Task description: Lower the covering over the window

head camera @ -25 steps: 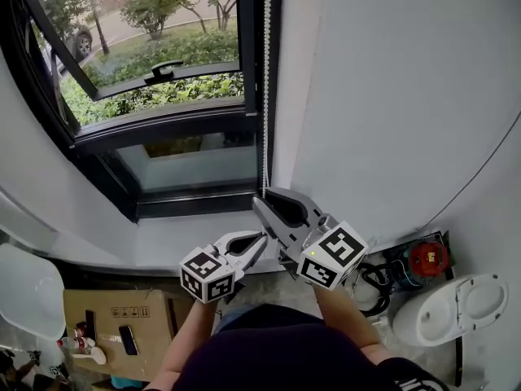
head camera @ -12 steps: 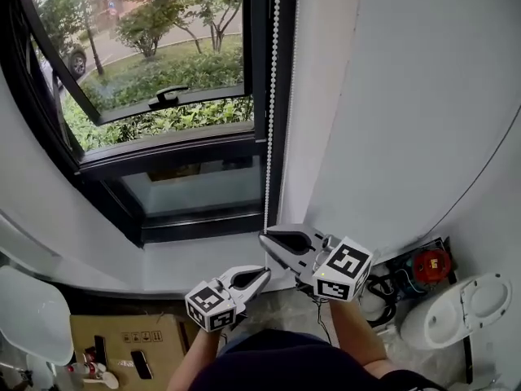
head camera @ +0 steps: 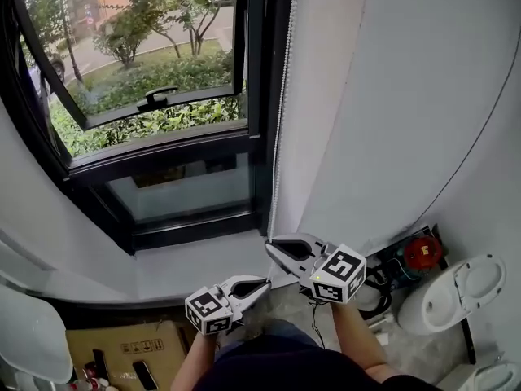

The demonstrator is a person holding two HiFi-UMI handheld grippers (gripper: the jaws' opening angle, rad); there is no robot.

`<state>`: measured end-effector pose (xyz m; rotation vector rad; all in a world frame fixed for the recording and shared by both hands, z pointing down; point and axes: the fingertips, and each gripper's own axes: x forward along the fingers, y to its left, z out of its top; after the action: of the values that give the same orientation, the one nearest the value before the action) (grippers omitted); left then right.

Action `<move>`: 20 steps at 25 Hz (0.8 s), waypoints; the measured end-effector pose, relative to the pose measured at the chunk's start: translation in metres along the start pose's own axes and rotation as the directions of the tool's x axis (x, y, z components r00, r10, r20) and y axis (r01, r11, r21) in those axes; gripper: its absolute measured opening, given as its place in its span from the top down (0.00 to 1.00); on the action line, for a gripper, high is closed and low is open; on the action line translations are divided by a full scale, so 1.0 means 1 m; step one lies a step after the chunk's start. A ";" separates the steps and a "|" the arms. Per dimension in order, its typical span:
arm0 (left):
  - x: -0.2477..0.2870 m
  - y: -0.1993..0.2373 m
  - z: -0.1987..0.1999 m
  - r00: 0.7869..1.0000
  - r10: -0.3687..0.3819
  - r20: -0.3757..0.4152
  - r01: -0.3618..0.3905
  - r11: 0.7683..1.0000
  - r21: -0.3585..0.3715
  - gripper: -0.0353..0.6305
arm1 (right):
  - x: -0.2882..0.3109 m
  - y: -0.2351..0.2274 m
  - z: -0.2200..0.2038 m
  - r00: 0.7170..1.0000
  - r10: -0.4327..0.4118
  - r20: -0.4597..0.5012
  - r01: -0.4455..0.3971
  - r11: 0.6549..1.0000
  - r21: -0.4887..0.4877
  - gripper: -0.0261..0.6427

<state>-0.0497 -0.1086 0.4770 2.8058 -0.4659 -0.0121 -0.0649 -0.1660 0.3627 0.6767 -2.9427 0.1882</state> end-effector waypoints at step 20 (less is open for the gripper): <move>-0.044 0.016 0.036 0.998 0.032 0.055 -0.035 0.998 0.049 0.92 | 0.009 0.006 -0.082 0.987 -0.061 -0.147 0.062 0.998 0.000 0.94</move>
<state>-0.0981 -0.1192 0.4457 2.8527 -0.5327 -0.0709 -0.0687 -0.1529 0.4442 0.7207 -2.7780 0.2294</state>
